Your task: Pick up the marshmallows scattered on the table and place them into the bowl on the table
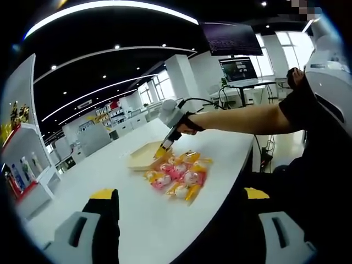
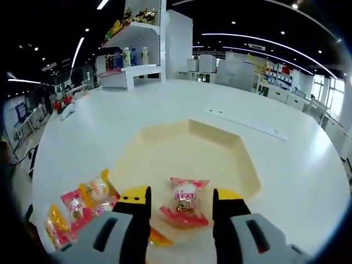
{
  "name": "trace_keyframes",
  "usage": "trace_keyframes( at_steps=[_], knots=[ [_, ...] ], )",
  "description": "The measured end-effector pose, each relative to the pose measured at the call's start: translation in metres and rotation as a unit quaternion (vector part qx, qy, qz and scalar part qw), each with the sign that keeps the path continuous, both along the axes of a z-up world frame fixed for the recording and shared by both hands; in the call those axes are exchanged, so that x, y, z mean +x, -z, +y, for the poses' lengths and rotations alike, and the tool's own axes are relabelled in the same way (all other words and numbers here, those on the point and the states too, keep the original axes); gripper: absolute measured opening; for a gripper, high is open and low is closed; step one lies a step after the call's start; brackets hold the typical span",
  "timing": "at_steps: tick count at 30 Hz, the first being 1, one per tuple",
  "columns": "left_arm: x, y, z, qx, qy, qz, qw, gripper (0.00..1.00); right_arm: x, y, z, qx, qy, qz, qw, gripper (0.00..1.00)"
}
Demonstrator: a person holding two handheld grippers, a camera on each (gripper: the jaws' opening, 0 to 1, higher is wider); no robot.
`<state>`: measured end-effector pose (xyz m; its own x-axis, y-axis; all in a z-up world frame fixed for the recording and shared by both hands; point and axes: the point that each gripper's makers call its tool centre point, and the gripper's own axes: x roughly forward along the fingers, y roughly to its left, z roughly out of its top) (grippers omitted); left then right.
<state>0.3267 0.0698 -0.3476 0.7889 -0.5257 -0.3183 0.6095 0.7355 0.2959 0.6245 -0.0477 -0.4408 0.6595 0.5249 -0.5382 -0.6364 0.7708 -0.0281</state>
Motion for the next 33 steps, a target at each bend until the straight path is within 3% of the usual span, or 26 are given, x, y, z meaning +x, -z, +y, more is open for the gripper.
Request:
trace_keyframes(
  at_steps=[13, 18, 29, 33],
  knots=[
    [0.0, 0.0, -0.001, -0.001, -0.001, -0.001, 1.0, 0.9, 0.015, -0.013, -0.003, 0.029, 0.01, -0.043, 0.9986, 0.7],
    [-0.001, 0.001, -0.002, -0.001, 0.001, -0.001, 1.0, 0.9, 0.019, -0.012, -0.011, 0.052, 0.02, -0.037, 0.9978, 0.76],
    [-0.002, 0.002, -0.004, -0.001, 0.002, 0.0, 1.0, 0.9, 0.012, -0.015, -0.016, 0.061, 0.023, -0.048, 0.9968, 0.87],
    [-0.002, 0.003, -0.005, -0.001, 0.003, 0.002, 1.0, 0.9, 0.012, -0.019, -0.022, 0.064, 0.027, -0.064, 0.9955, 0.97]
  ],
)
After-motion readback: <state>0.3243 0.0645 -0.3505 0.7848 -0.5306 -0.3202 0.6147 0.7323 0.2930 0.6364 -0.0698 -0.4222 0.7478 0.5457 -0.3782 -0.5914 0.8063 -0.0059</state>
